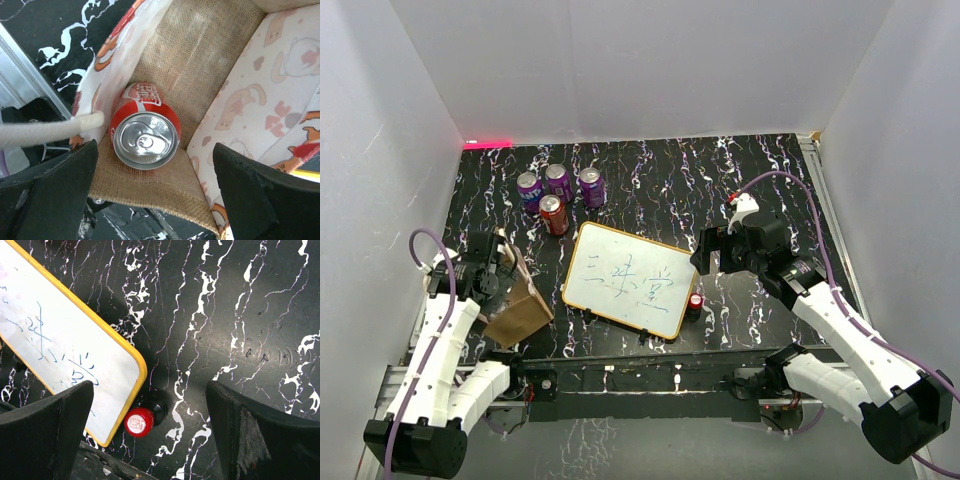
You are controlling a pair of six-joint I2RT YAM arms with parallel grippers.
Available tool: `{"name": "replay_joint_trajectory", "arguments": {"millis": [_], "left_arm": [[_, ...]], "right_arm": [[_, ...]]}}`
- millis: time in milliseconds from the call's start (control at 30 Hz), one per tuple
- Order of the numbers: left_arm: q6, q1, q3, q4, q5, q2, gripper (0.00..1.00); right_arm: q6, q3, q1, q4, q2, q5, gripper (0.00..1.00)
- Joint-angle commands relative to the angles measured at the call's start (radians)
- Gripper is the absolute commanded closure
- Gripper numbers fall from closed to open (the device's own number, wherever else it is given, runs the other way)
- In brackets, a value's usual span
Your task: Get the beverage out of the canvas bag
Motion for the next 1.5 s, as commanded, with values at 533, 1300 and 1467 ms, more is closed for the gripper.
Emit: {"name": "replay_joint_trajectory", "arguments": {"millis": [533, 1300, 1467], "left_arm": [[-0.061, 0.0, -0.195, 0.184, 0.042, 0.073, 0.05], [-0.118, 0.0, -0.208, 0.176, 0.016, 0.092, 0.39], [-0.103, -0.001, -0.117, 0.13, -0.019, 0.074, 0.55]], "right_arm": [[-0.006, 0.022, 0.007, 0.038, -0.02, 0.012, 0.02], [-0.007, 0.022, 0.01, 0.036, -0.022, 0.015, 0.02], [-0.007, 0.022, 0.01, 0.037, -0.022, 0.016, 0.02]]}}
